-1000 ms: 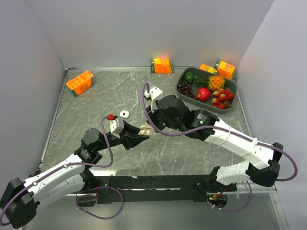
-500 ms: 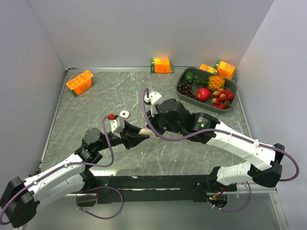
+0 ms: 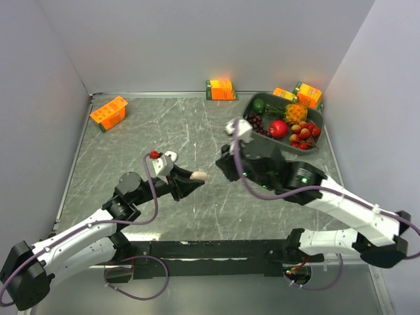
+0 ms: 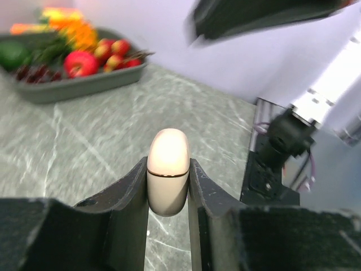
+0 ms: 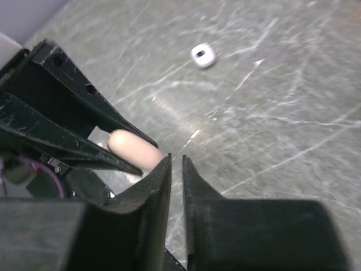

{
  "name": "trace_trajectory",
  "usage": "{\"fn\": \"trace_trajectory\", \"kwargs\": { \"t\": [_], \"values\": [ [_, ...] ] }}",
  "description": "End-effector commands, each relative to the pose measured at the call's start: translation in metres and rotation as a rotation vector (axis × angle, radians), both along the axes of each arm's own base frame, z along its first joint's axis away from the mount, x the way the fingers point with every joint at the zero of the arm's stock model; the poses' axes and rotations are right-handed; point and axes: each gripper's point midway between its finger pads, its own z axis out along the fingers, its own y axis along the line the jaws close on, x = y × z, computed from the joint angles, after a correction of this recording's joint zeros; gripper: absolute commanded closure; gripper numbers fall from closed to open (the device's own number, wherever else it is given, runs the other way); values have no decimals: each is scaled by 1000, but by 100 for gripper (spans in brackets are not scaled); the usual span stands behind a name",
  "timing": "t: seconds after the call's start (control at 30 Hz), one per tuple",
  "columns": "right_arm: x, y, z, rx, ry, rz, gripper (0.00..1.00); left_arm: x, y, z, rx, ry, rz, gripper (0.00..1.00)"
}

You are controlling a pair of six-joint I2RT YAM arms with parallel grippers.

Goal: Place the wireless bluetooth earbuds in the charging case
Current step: Place the charging case at the center of the board.

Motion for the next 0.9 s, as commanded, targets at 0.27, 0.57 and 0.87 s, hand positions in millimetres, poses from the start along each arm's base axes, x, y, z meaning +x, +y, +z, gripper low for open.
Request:
{"fn": "trace_trajectory", "kwargs": {
  "t": [0.27, 0.57, 0.87],
  "values": [
    [22, -39, -13, 184, 84, -245, 64, 96, 2, -46, -91, 661, 277, 99],
    [17, -48, -26, 193, 84, -240, 61, 168, -12, -114, -32, 896, 315, 99],
    [17, -52, -30, 179, 68, -230, 59, 209, -16, -173, 71, 1029, 413, 98]
  ]
}}
